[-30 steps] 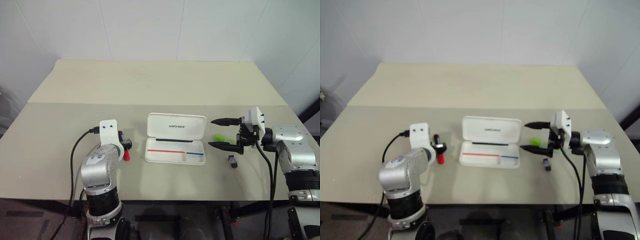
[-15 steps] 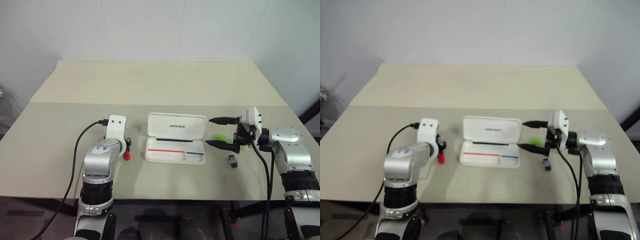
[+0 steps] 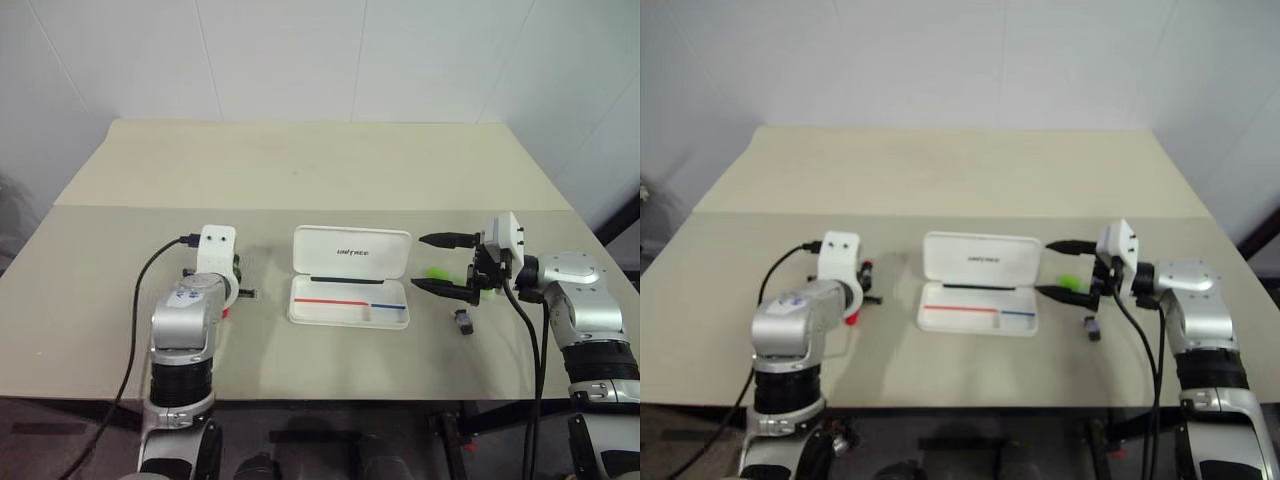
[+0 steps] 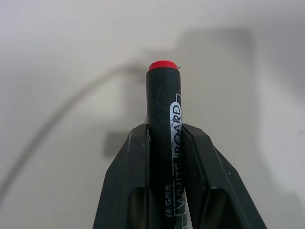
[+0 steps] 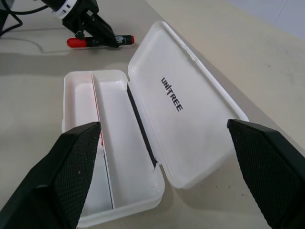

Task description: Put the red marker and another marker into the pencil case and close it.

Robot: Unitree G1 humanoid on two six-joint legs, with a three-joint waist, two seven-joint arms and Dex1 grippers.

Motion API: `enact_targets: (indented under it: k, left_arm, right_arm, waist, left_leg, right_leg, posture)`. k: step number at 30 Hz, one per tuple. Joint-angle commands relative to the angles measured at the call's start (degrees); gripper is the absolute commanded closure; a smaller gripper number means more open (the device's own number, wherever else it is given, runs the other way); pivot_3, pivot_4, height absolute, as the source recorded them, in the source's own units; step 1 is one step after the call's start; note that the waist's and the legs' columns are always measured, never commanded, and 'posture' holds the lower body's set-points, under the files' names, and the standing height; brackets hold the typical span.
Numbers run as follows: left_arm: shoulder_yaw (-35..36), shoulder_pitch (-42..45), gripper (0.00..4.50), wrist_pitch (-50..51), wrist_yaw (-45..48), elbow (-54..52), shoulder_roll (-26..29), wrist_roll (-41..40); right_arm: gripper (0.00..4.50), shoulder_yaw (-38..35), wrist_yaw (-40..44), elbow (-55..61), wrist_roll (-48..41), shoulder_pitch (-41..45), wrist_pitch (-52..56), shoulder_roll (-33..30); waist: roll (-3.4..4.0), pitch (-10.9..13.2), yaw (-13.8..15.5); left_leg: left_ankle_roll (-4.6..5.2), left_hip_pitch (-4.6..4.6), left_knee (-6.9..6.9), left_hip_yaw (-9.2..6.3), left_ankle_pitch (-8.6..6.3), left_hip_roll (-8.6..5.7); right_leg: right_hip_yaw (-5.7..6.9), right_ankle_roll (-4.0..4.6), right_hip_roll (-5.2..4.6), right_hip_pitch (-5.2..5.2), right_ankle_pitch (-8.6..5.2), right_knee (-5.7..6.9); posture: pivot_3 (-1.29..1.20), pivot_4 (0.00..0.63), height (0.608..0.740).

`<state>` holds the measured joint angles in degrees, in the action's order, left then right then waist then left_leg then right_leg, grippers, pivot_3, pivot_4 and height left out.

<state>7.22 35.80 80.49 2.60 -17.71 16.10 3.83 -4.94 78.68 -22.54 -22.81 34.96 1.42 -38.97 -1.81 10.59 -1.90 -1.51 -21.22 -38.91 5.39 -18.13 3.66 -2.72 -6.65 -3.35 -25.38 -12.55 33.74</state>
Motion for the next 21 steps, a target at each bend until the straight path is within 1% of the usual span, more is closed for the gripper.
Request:
enact_targets:
  k: [1,4,8,10,12,16,21]
  left_arm:
    - [-1.85,1.92,3.94,-6.38,6.66,-4.42,6.86,-2.89]
    - [-1.97,2.71,3.94,-11.05,13.98,-6.57,12.11,-7.07]
    - [-2.10,4.44,3.94,-15.87,24.55,-8.86,18.11,-13.78]
    - [-3.24,4.85,3.94,-19.00,29.39,-8.54,20.62,-16.16]
    - [-6.68,5.45,3.94,-24.00,36.14,-7.78,23.99,-17.99]
    - [-12.91,7.39,3.94,-33.44,45.19,-4.02,26.58,-18.62]
    - [-21.54,11.03,3.94,-42.98,53.70,2.23,25.90,-16.43]
  right_arm:
    - [0.00,-2.38,1.63,3.86,-3.47,-0.49,1.43,-1.08]
    - [0.00,-2.60,2.25,5.88,-4.60,-2.00,2.70,-1.56]
    - [0.00,-2.67,-0.30,5.99,-3.64,-2.49,1.82,-0.95]
    - [0.00,-2.40,-0.88,6.45,-3.58,-2.86,1.83,-0.76]
    - [0.00,-2.03,-1.47,6.39,-3.15,-2.86,1.48,-0.60]
    - [0.00,-1.90,-2.24,6.45,-2.66,-2.99,1.01,-0.59]
    - [0.00,-3.43,-3.28,8.55,-3.33,-5.35,1.16,-1.63]
  waist:
    - [0.00,0.00,0.07]
    - [0.01,0.01,0.25]
    - [0.02,0.01,0.28]
    - [0.02,0.01,0.27]
    - [0.03,0.02,0.24]
    - [0.03,0.02,0.32]
    - [0.05,0.03,0.29]
  left_leg:
    - [0.00,0.00,0.02,0.01,0.00,0.00]
    - [-0.01,-0.01,0.10,0.01,-0.02,0.02]
    - [0.03,-0.10,0.10,0.03,-0.06,0.02]
    - [0.04,-0.09,0.11,0.05,-0.08,0.02]
    - [0.04,-0.08,0.15,0.06,-0.09,0.02]
    - [0.04,-0.07,0.15,0.09,-0.09,0.02]
    - [0.06,-0.06,0.06,0.08,-0.09,0.02]
  right_leg:
    - [0.00,0.00,0.00,0.00,0.00,-0.01]
    - [0.03,0.01,0.00,0.00,0.00,0.01]
    - [0.07,0.01,-0.03,0.00,0.00,-0.01]
    - [0.07,0.01,-0.03,0.00,0.00,-0.05]
    - [0.08,0.02,-0.02,0.00,-0.02,-0.09]
    - [0.07,0.04,-0.02,0.00,-0.03,-0.23]
    - [0.04,0.07,0.01,0.00,-0.05,-0.20]
  posture:
    - [0.00,0.150,0.740]
    - [0.00,0.150,0.740]
    - [0.00,0.150,0.740]
    - [0.00,0.150,0.740]
    - [0.00,0.150,0.740]
    - [0.00,0.150,0.740]
    - [0.00,0.150,0.740]
